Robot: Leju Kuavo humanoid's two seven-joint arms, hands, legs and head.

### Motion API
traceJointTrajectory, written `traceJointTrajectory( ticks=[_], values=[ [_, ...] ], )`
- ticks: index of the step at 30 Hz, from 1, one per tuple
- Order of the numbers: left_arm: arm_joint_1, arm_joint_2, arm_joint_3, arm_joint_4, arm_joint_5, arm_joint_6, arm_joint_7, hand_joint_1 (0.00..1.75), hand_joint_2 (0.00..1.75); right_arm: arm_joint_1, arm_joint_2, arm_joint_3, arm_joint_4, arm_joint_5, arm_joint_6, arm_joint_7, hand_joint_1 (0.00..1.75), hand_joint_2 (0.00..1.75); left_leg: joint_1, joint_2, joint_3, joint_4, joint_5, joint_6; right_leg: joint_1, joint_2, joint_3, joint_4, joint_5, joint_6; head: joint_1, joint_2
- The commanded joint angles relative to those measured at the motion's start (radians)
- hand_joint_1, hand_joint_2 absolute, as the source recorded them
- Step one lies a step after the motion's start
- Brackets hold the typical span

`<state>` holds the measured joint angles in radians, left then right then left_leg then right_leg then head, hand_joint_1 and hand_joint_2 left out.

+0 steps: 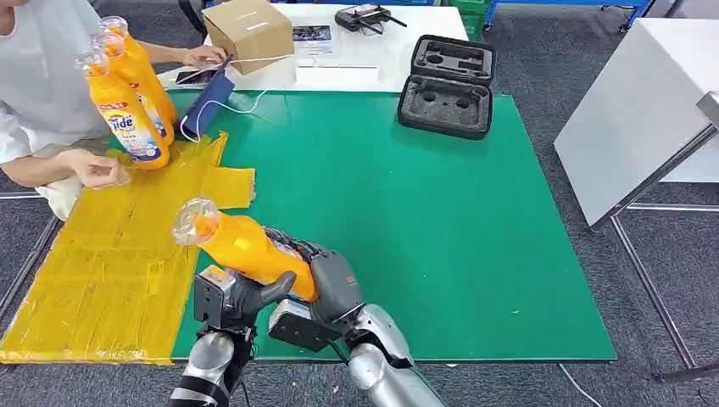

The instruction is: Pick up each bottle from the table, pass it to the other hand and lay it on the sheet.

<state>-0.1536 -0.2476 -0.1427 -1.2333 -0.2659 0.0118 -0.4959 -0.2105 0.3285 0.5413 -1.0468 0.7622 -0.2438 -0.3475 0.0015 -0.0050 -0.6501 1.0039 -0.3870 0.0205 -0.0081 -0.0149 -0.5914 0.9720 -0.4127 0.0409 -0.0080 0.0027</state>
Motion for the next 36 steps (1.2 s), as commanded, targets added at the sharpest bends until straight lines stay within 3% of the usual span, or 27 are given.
traceJointTrajectory(
  ticks=[1, 4, 5, 9, 10, 11, 14, 15, 19, 20, 22, 24, 26, 28, 29, 30, 31, 32, 33, 34, 35, 36],
  values=[
    [-0.092, -0.019, 0.074, 0.021, 0.029, 0.055, 0.025, 1.75, 1.75, 0.033, -0.024, 0.119, 0.057, 0.018, -0.016, -0.033, 1.73, 1.75, 0.001, -0.002, 0.004, 0.000, -0.002, -0.001, 0.001, -0.001, 0.005, -0.001, -0.002, -0.001, 0.000, 0.000],
    [-0.080, -0.021, 0.086, -0.027, 0.041, 0.094, 0.011, 1.75, 1.75, 0.029, -0.034, 0.103, 0.055, 0.024, -0.032, -0.025, 1.75, 1.75, 0.001, -0.002, 0.012, 0.001, -0.006, -0.003, 0.000, -0.001, 0.013, 0.001, -0.008, -0.003, 0.000, 0.000],
    [-0.076, -0.019, 0.089, -0.042, 0.046, 0.100, 0.009, 1.75, 1.75, 0.029, -0.038, 0.097, 0.052, 0.024, -0.035, -0.023, 1.75, 1.75, 0.001, -0.002, 0.005, 0.000, -0.002, -0.001, 0.001, -0.001, 0.006, -0.001, -0.003, -0.001, 0.000, 0.000],
    [-0.066, -0.009, 0.108, -0.100, 0.044, 0.152, -0.003, 1.75, 1.75, 0.037, -0.045, 0.054, 0.030, 0.027, -0.058, -0.016, 1.71, 1.75, 0.001, -0.001, 0.005, 0.000, -0.002, -0.001, 0.001, -0.001, 0.006, -0.001, -0.003, -0.001, 0.000, 0.000],
    [-0.065, -0.006, 0.110, -0.111, 0.036, 0.167, -0.007, 1.75, 1.75, 0.042, -0.046, 0.038, 0.012, 0.020, -0.067, -0.018, 1.27, 1.75, 0.001, -0.002, 0.008, 0.000, -0.003, -0.002, 0.001, -0.002, 0.009, -0.001, -0.004, -0.002, 0.000, 0.000],
    [-0.064, -0.003, 0.113, -0.125, 0.022, 0.189, -0.012, 1.75, 1.75, 0.049, -0.049, 0.023, -0.016, 0.014, -0.076, -0.025, 0.00, 1.75, 0.001, -0.002, 0.003, 0.000, -0.001, -0.001, 0.001, -0.002, 0.004, -0.001, -0.002, -0.001, 0.000, 0.000],
    [-0.077, 0.019, 0.110, -0.146, -0.172, 0.386, -0.046, 1.75, 1.75, 0.065, -0.068, -0.020, -0.129, -0.010, -0.082, -0.031, 0.00, 1.75, 0.001, -0.003, 0.004, 0.000, -0.002, -0.001, 0.001, -0.003, 0.005, 0.000, -0.003, -0.002, 0.000, 0.000],
    [-0.104, 0.041, 0.116, -0.105, -0.326, 0.521, -0.016, 1.75, 1.75, 0.069, -0.080, -0.032, -0.180, -0.029, -0.080, -0.043, 0.00, 1.75, 0.001, -0.002, 0.002, 0.000, -0.001, -0.001, 0.001, -0.002, 0.002, -0.001, -0.001, -0.001, 0.000, 0.000],
    [-0.212, 0.126, 0.190, 0.117, -0.502, 0.639, 0.039, 1.75, 1.75, 0.112, -0.118, -0.079, -0.352, -0.115, -0.077, -0.085, 0.00, 1.75, 0.001, -0.002, 0.006, -0.001, -0.001, -0.002, 0.001, -0.002, 0.006, -0.001, -0.003, -0.002, 0.000, 0.000],
    [-0.229, 0.139, 0.247, 0.142, -0.656, 0.686, 0.062, 1.75, 1.75, 0.122, -0.124, -0.096, -0.397, -0.172, -0.076, -0.113, 0.00, 1.75, 0.000, -0.003, 0.004, -0.002, 0.000, -0.001, 0.000, -0.002, 0.004, -0.001, -0.001, -0.001, 0.000, 0.000],
    [-0.260, 0.089, 0.479, 0.146, -0.971, 0.686, 0.004, 1.75, 1.75, 0.139, -0.158, -0.124, -0.491, -0.296, -0.042, -0.128, 0.00, 1.75, 0.000, -0.005, 0.008, -0.002, -0.001, -0.002, 0.000, -0.004, 0.009, -0.001, -0.003, -0.002, 0.000, 0.000],
    [-0.260, 0.089, 0.479, 0.146, -0.971, 0.686, 0.004, 1.75, 1.75, 0.139, -0.158, -0.124, -0.491, -0.296, -0.042, -0.128, 0.00, 1.75, 0.001, 0.001, 0.002, 0.000, 0.000, -0.001, 0.001, 0.001, 0.002, 0.000, 0.000, -0.001, 0.001, 0.000],
    [-0.261, 0.087, 0.535, 0.127, -1.096, 0.686, 0.013, 1.75, 1.75, 0.140, -0.169, -0.141, -0.509, -0.367, -0.011, -0.133, 0.00, 1.75, 0.000, 0.001, 0.006, 0.000, -0.002, -0.002, 0.000, 0.000, 0.006, 0.000, -0.003, -0.001, 0.000, 0.000],
    [-0.269, 0.139, 0.522, 0.157, -1.209, 0.686, 0.088, 1.75, 1.75, 0.140, -0.185, -0.162, -0.534, -0.451, 0.010, -0.131, 0.00, 1.75, 0.000, -0.001, 0.006, 0.000, -0.003, -0.001, 0.000, -0.001, 0.007, 0.000, -0.003, -0.001, 0.001, 0.000],
    [-0.266, 0.177, 0.485, 0.161, -1.273, 0.686, 0.163, 1.75, 1.75, 0.136, -0.197, -0.168, -0.540, -0.485, 0.028, -0.123, 0.00, 1.75, 0.000, 0.001, 0.005, -0.001, -0.001, -0.001, 0.000, 0.000, 0.004, 0.000, -0.001, -0.001, 0.000, 0.000],
    [-0.251, 0.262, 0.379, 0.155, -1.305, 0.686, 0.270, 1.75, 1.75, 0.135, -0.204, -0.177, -0.546, -0.515, 0.041, -0.121, 0.00, 1.75, 0.000, 0.003, 0.007, 0.000, -0.003, -0.002, 0.000, 0.001, 0.006, 0.000, -0.002, -0.001, 0.000, 0.000],
    [-0.284, 0.506, -0.061, 0.217, -1.305, 0.686, 0.685, 1.75, 1.75, 0.123, -0.215, -0.183, -0.546, -0.554, 0.053, -0.124, 0.00, 1.75, 0.000, 0.002, 0.005, -0.001, -0.001, -0.002, 0.000, 0.000, 0.004, 0.000, -0.001, -0.001, 0.001, 0.000],
    [-0.405, 0.635, -0.438, 0.366, -1.305, 0.686, 0.985, 1.75, 1.75, 0.111, -0.219, -0.185, -0.542, -0.574, 0.055, -0.125, 0.00, 1.75, 0.000, 0.000, 0.007, -0.001, -0.002, -0.002, 0.000, -0.001, 0.006, 0.000, -0.003, -0.002, 0.000, 0.000],
    [-0.460, 0.646, -0.571, 0.463, -1.305, 0.686, 1.064, 1.75, 1.75, 0.103, -0.222, -0.185, -0.541, -0.578, 0.052, -0.128, 0.00, 1.75, 0.002, -0.009, -0.001, 0.001, 0.002, -0.002, 0.001, -0.009, 0.002, 0.002, -0.002, -0.002, 0.001, 0.000],
    [-0.495, 0.646, -0.620, 0.537, -1.305, 0.686, 1.076, 1.75, 1.75, 0.099, -0.223, -0.183, -0.542, -0.583, 0.050, -0.131, 0.00, 1.75, 0.002, -0.015, 0.001, 0.002, 0.001, -0.003, 0.002, -0.015, 0.005, 0.004, -0.005, -0.003, 0.001, 0.000],
    [-0.530, 0.642, -0.680, 0.633, -1.305, 0.686, 1.077, 1.75, 1.75, 0.099, -0.224, -0.180, -0.548, -0.590, 0.047, -0.136, 0.00, 1.75, 0.001, -0.014, -0.002, 0.001, 0.003, -0.002, 0.001, -0.016, -0.001, 0.002, -0.002, -0.001, 0.001, 0.000],
    [-0.562, 0.603, -0.653, 0.779, -1.305, 0.686, 1.034, 1.75, 1.75, 0.103, -0.227, -0.170, -0.559, -0.591, 0.047, -0.147, 0.00, 1.75, 0.003, -0.015, 0.003, 0.003, 0.001, -0.003, 0.002, -0.017, -0.007, 0.004, -0.005, -0.003, 0.002, 0.000]
  ],
)
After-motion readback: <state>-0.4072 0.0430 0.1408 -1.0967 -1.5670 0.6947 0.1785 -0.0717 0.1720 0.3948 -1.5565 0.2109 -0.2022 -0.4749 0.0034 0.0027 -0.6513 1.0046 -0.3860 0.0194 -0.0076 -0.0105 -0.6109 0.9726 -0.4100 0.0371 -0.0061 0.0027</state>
